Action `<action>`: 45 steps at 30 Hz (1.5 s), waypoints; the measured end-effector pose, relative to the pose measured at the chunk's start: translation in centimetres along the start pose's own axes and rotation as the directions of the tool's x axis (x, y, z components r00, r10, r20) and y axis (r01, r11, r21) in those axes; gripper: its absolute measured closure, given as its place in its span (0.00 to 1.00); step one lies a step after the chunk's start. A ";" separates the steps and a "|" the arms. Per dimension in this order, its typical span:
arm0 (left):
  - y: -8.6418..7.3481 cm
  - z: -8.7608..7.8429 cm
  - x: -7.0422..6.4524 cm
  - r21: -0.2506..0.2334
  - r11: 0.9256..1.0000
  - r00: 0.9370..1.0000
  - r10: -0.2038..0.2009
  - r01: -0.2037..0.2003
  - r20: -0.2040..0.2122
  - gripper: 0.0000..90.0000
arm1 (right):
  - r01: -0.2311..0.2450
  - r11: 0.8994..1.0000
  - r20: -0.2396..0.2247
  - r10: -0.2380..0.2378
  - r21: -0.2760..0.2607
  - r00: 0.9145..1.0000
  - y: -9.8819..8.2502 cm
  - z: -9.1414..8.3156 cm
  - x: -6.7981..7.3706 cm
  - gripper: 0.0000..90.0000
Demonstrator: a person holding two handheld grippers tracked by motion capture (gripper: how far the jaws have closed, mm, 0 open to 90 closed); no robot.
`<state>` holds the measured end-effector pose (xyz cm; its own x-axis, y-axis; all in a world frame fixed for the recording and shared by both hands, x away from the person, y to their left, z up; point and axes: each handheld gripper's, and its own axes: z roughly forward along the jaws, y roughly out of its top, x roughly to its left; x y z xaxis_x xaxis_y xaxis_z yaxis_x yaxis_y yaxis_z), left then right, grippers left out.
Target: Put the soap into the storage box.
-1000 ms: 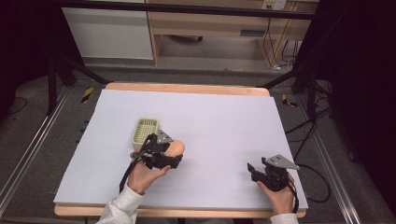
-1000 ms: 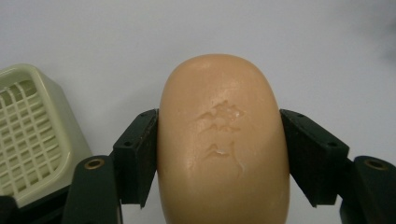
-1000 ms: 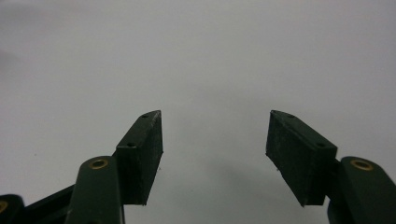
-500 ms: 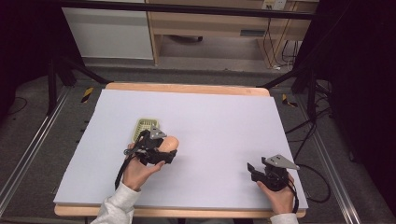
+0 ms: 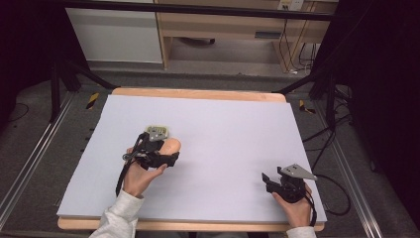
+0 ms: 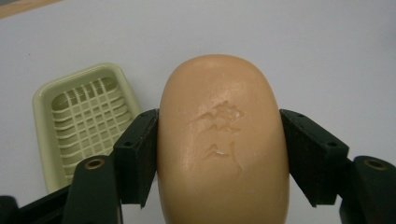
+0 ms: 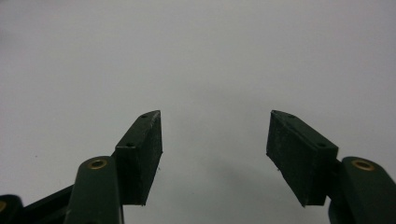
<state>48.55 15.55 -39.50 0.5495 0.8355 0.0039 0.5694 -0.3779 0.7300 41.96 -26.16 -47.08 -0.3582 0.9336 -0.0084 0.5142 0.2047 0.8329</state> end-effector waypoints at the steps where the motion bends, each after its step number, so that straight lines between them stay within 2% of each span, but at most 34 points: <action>1: 0.0 0.0 0.2 0.000 1.000 1.000 -0.005 0.005 -0.003 0.35 | 0.000 1.000 -0.001 0.000 0.002 1.000 0.0 0.0 0.0 0.40; 9: 0.1 0.1 1.4 -0.003 1.000 0.999 -0.028 0.028 -0.023 0.35 | 0.000 1.000 -0.001 0.000 0.001 1.000 0.0 0.1 0.0 0.40; 27: 1.2 1.1 2.6 0.016 1.000 0.998 -0.022 0.023 -0.059 0.35 | 0.000 1.000 -0.001 0.000 -0.005 1.000 0.1 0.0 0.0 0.39; 32: 1.4 1.4 3.3 0.012 0.999 0.997 -0.039 0.040 -0.063 0.35 | -0.017 1.000 -0.006 0.017 -0.002 1.000 0.2 0.0 0.0 0.38; 37: 1.5 1.7 3.9 0.012 0.998 0.996 -0.055 0.056 -0.075 0.35 | 0.002 1.000 0.000 -0.002 -0.006 1.000 0.1 0.1 0.0 0.37; 42: 1.3 2.1 4.3 0.015 0.998 0.995 -0.060 0.062 -0.085 0.35 | -0.009 1.000 0.001 0.009 -0.006 1.000 0.2 0.1 0.0 0.35; 45: 1.3 2.3 4.6 0.017 0.997 0.994 -0.069 0.071 -0.090 0.35 | 0.000 1.000 0.002 0.000 -0.008 1.000 0.1 0.1 0.0 0.35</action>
<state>53.29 18.00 -40.09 0.4518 0.8920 0.0148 0.6170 -0.3244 0.7170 42.12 -26.06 -47.04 -0.3569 0.9341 -0.0098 0.5076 0.2027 0.8374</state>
